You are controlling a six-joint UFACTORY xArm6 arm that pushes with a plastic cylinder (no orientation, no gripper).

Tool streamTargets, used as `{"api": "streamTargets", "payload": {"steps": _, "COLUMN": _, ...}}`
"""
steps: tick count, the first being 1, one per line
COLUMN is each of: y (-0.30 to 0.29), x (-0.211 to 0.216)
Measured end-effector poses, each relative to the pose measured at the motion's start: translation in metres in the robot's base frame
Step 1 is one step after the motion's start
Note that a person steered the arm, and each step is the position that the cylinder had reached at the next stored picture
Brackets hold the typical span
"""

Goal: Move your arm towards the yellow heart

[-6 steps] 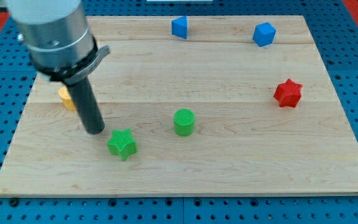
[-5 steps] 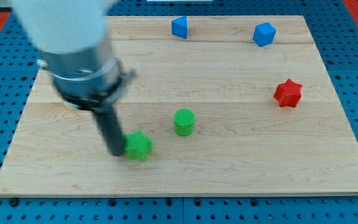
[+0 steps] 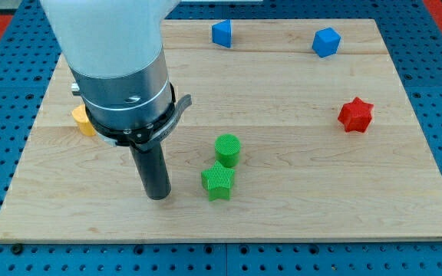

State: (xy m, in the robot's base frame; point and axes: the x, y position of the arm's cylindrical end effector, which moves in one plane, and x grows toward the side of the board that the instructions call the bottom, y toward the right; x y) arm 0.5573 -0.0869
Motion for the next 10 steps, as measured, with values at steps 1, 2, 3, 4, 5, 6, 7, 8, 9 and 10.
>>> {"api": "streamTargets", "payload": {"steps": 1, "y": -0.011, "x": 0.0}}
{"api": "streamTargets", "payload": {"steps": 2, "y": -0.016, "x": 0.0}}
{"api": "streamTargets", "payload": {"steps": 3, "y": -0.016, "x": -0.003}}
{"api": "streamTargets", "payload": {"steps": 4, "y": -0.031, "x": -0.011}}
{"api": "streamTargets", "payload": {"steps": 5, "y": -0.066, "x": -0.044}}
{"api": "streamTargets", "payload": {"steps": 6, "y": -0.052, "x": -0.07}}
{"api": "streamTargets", "payload": {"steps": 7, "y": -0.035, "x": -0.113}}
{"api": "streamTargets", "payload": {"steps": 8, "y": -0.036, "x": -0.156}}
{"api": "streamTargets", "payload": {"steps": 9, "y": -0.064, "x": -0.169}}
{"api": "streamTargets", "payload": {"steps": 10, "y": -0.117, "x": -0.17}}
